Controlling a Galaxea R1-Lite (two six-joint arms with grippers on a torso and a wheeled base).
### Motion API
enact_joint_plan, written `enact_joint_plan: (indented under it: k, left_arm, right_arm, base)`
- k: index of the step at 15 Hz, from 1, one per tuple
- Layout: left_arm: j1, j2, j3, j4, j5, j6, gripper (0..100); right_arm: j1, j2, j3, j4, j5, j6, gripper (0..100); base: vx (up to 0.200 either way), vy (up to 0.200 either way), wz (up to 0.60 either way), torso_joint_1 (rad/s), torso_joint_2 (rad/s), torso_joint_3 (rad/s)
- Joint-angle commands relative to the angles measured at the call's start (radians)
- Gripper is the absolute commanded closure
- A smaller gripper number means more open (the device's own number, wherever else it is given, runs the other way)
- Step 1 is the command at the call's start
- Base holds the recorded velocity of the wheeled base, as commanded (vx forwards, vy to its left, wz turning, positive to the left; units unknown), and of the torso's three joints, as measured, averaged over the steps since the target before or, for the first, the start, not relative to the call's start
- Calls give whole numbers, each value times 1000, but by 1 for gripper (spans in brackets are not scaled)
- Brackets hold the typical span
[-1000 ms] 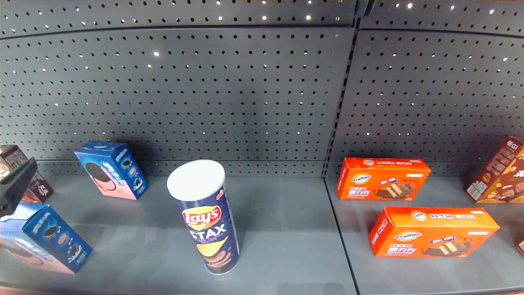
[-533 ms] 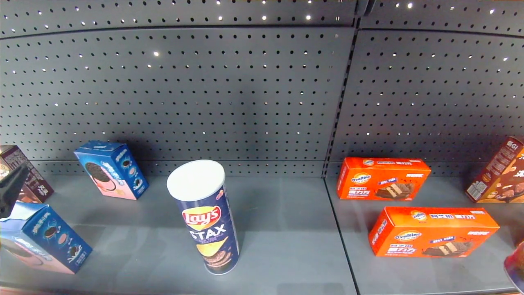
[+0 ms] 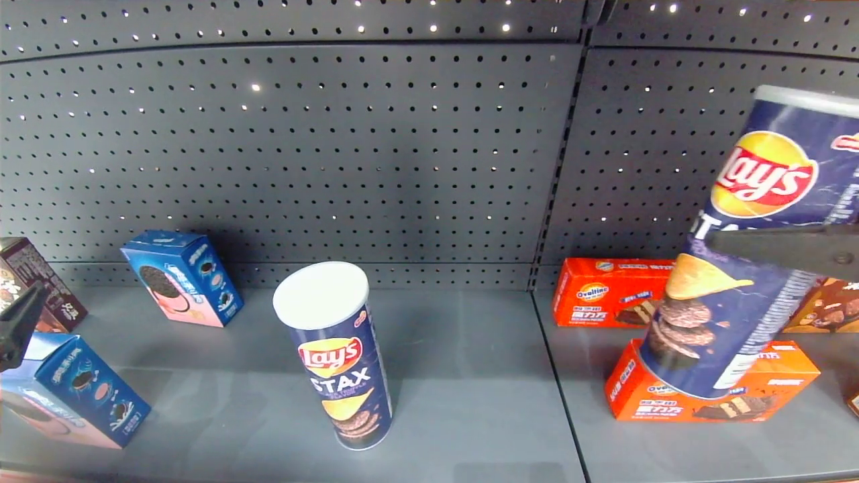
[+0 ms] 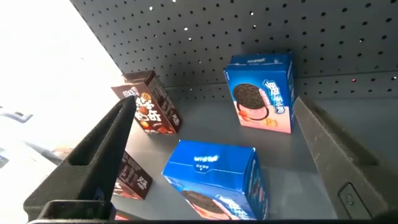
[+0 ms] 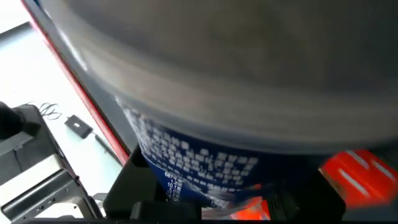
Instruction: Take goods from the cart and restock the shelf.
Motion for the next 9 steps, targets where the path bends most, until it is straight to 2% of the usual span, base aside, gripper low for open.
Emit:
enact_joint_plan:
  k: [1, 9]
  left_arm:
    - [0, 4, 1, 0, 0, 0, 0]
    - [-1, 3, -11, -19, -3, 4, 0]
  right_arm:
    - [54, 109, -29, -22, -3, 2, 100]
    - [189, 253, -121, -49, -4, -6, 100]
  base:
    - [0, 0, 0, 0, 0, 0]
    - [0, 0, 0, 0, 0, 0]
